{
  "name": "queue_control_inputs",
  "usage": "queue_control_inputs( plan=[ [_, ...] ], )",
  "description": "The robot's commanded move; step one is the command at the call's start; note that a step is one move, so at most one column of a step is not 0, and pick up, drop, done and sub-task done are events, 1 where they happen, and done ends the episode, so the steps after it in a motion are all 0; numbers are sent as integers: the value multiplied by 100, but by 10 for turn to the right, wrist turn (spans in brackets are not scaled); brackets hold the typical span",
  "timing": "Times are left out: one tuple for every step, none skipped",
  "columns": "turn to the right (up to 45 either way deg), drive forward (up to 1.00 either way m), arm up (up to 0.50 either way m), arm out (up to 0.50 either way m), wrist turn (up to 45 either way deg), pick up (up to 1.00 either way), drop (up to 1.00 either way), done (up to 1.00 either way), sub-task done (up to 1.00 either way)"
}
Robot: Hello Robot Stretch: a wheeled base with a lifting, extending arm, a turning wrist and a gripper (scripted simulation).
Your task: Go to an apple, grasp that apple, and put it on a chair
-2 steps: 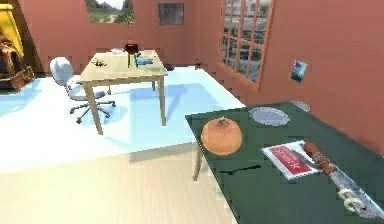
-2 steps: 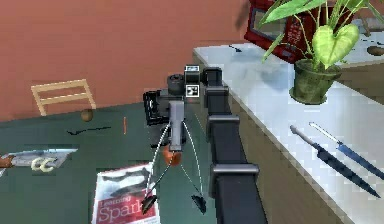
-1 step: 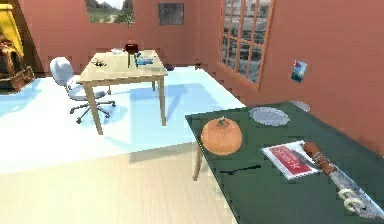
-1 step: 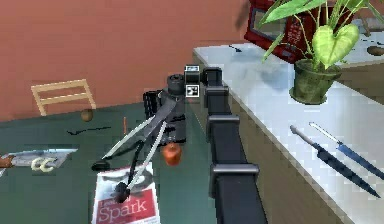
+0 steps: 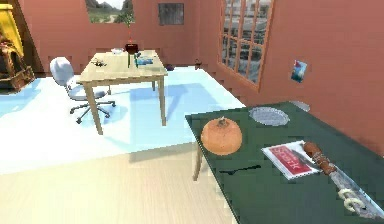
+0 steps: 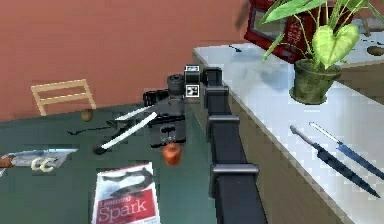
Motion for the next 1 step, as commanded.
queue_control_inputs(
  plan=[
    [0, 0, 0, 0, 450, 0, 0, 0, 0]
  ],
)
